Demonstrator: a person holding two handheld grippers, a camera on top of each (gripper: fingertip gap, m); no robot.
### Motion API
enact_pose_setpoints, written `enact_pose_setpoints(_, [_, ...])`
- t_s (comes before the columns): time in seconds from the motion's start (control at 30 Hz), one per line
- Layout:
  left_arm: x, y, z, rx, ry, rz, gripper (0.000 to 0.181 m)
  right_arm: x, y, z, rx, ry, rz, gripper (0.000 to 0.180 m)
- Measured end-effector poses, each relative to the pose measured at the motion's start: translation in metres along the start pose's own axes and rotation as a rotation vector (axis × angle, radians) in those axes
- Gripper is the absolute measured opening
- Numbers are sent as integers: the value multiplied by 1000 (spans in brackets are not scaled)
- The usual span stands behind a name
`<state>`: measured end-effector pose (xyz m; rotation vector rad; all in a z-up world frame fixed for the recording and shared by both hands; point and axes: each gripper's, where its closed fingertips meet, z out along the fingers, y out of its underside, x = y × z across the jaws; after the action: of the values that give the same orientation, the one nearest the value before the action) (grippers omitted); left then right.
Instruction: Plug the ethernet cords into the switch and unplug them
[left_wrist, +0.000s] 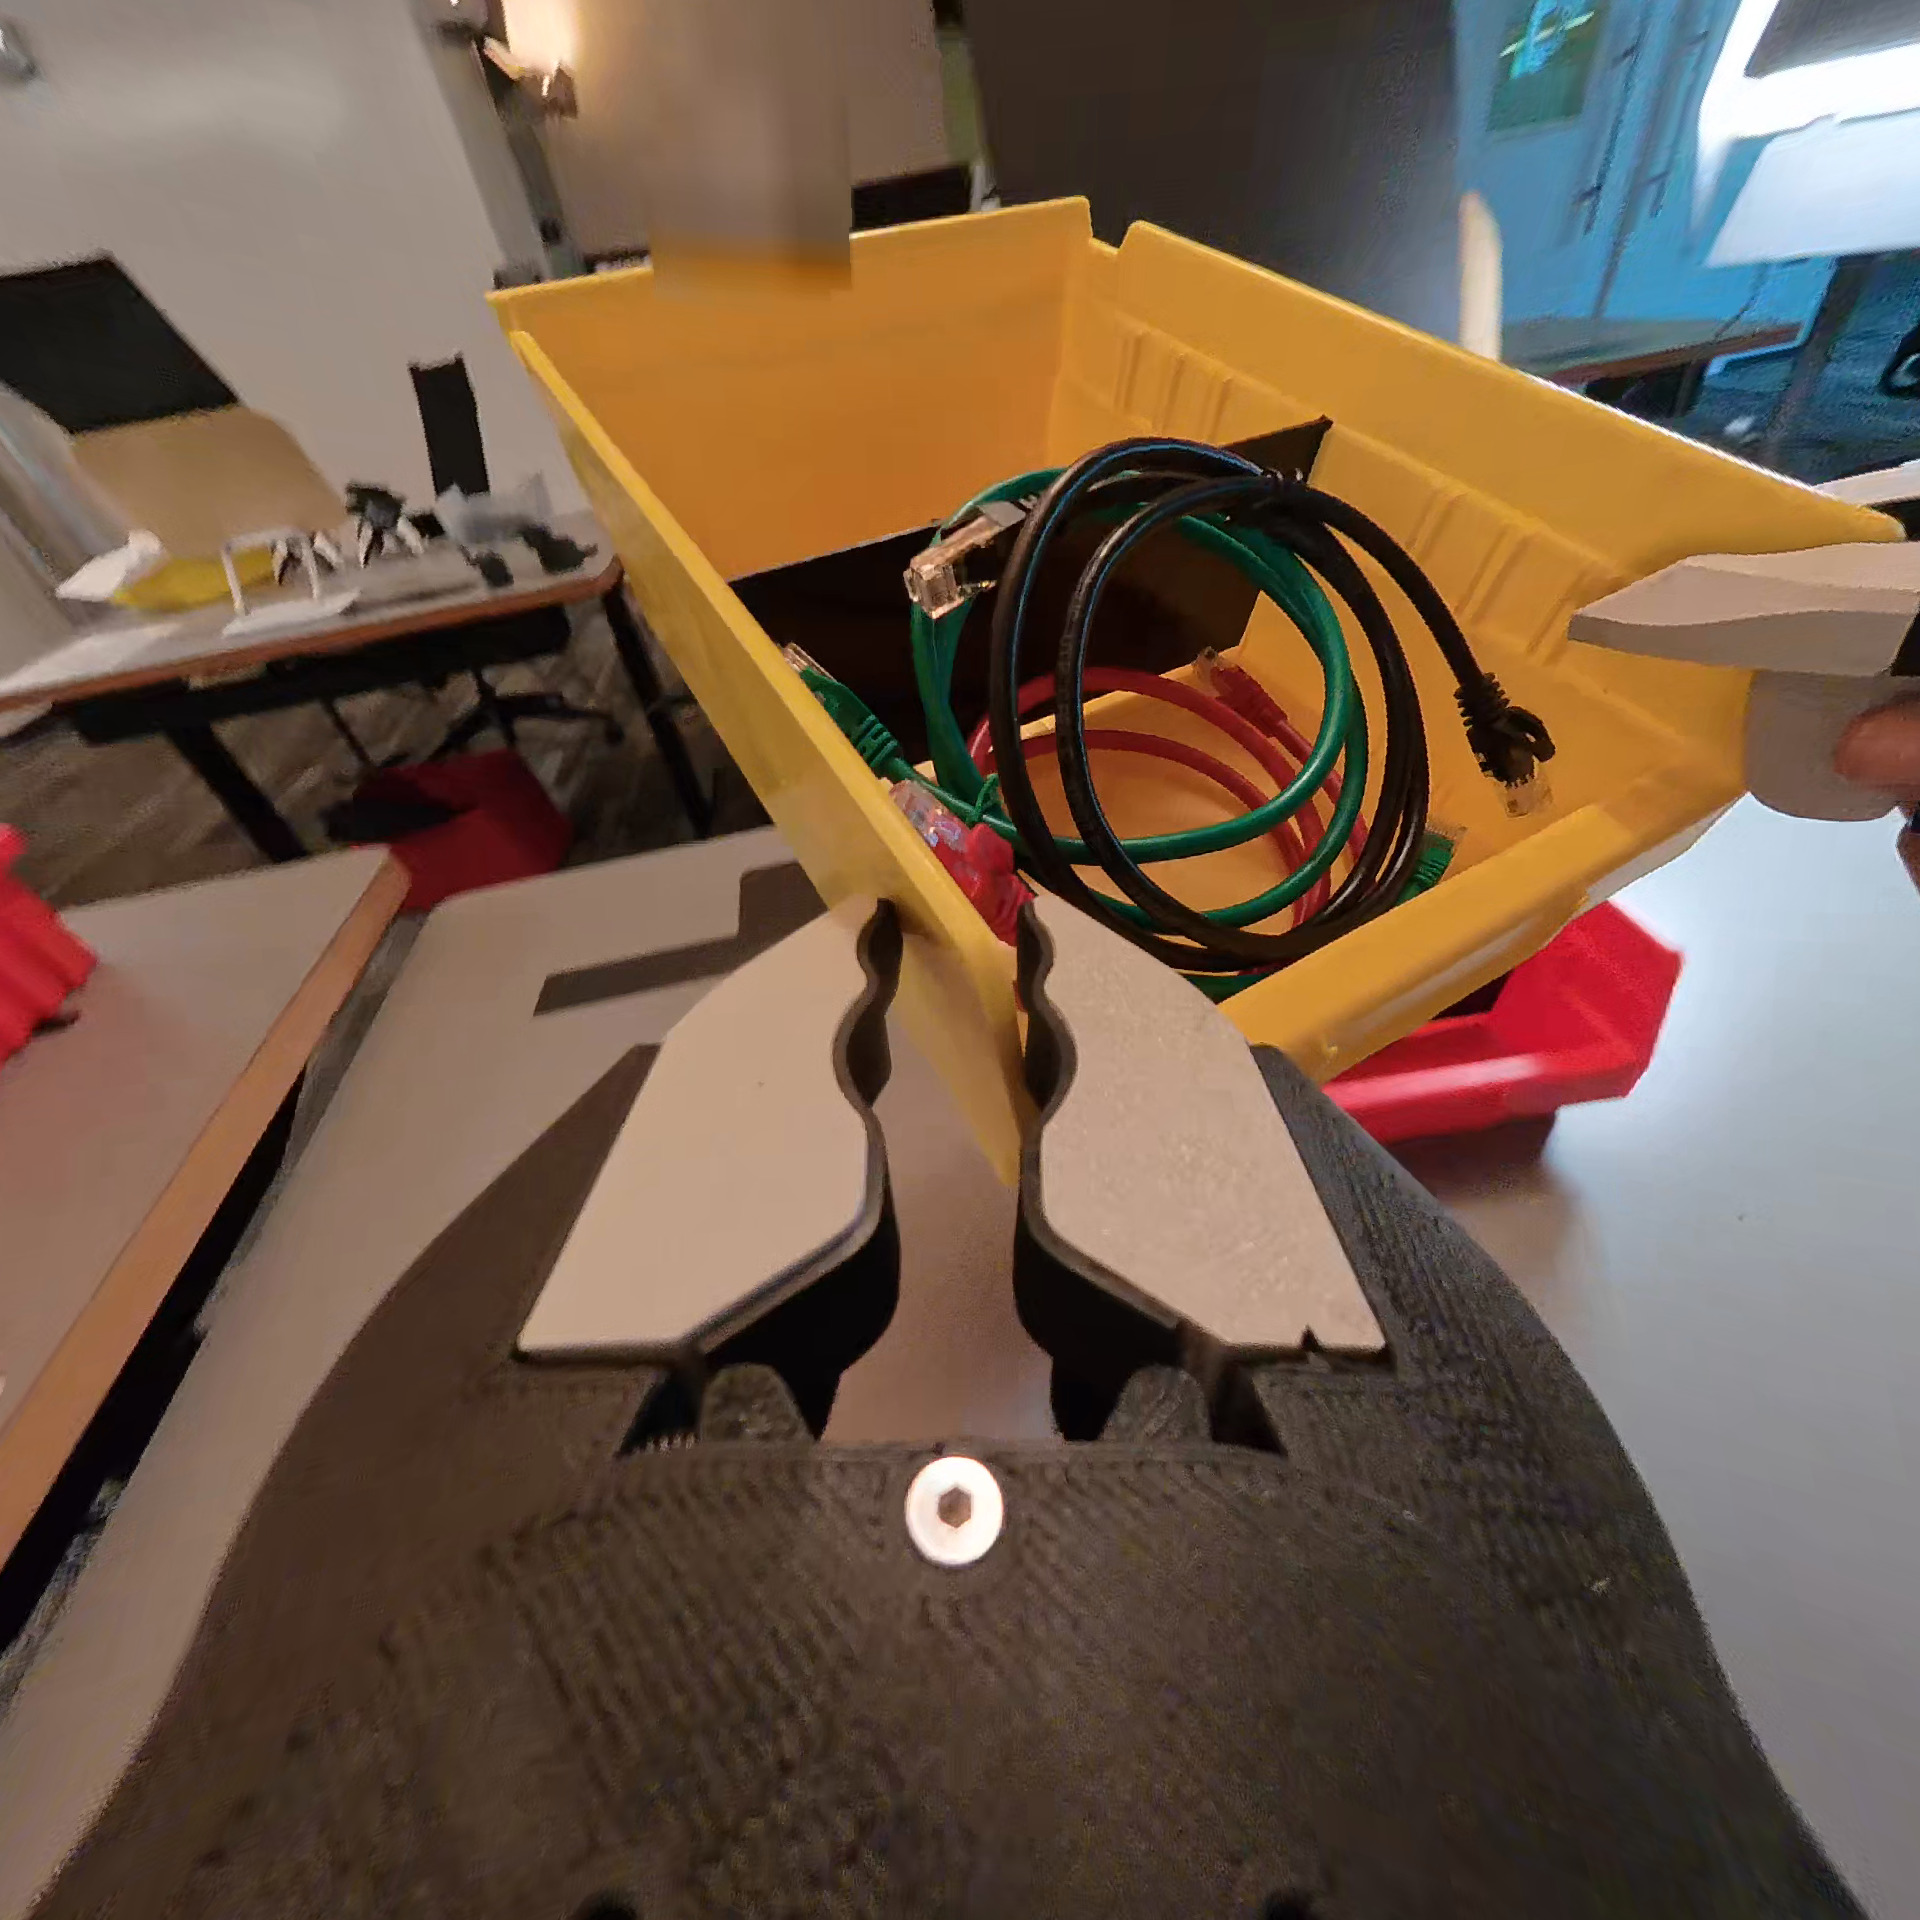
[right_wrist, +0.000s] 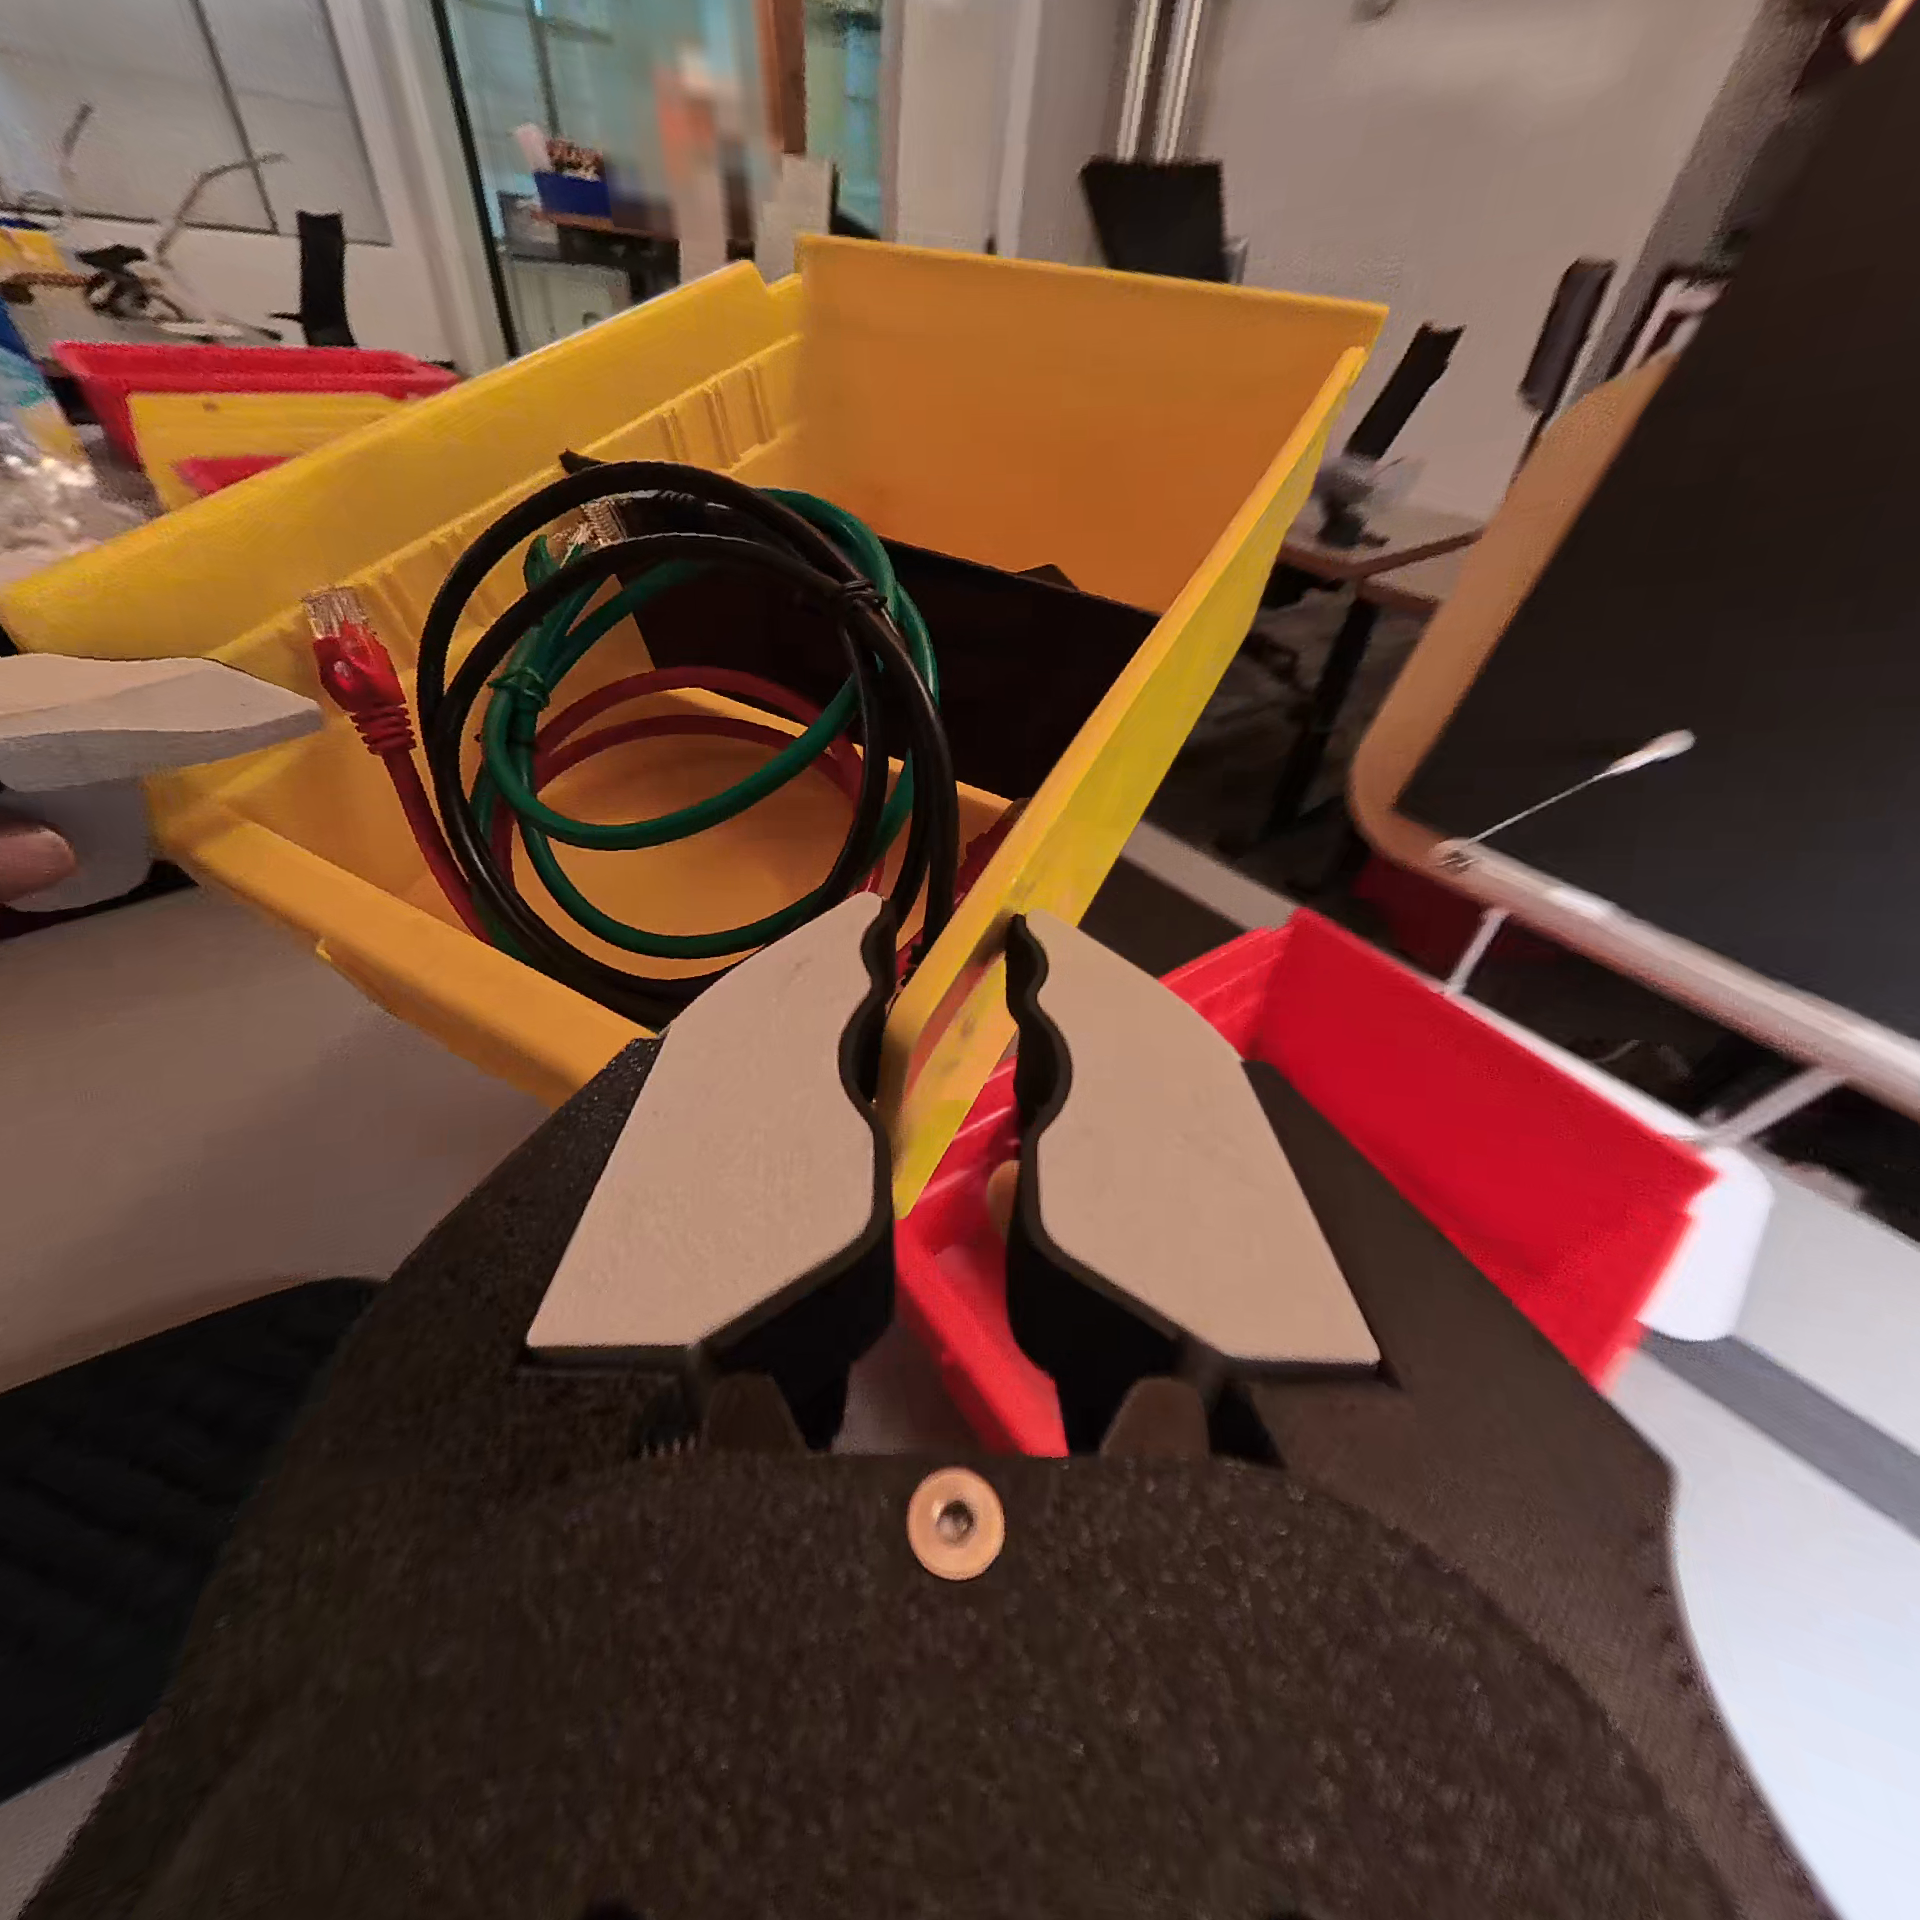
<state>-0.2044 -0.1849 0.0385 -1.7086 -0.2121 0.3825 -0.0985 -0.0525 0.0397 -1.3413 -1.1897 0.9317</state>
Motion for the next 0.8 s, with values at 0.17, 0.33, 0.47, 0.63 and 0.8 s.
enact_pose_setpoints(0.17, [-35,71,-10,-103,-18,-57,21,-43,62,42,-90,-85,73,21])
enact_pose_setpoints(0.33, [-54,130,-11,-174,18,-81,22,-73,115,61,-167,-116,102,23])
enact_pose_setpoints(0.47, [-53,168,2,-218,47,-90,21,-75,154,66,-232,-104,105,25])
enact_pose_setpoints(0.63, [-36,202,27,-267,90,-89,20,-61,186,57,-275,-51,82,26])
enact_pose_setpoints(0.8, [-14,203,37,-301,233,-121,39,-58,183,35,-274,-128,98,34])
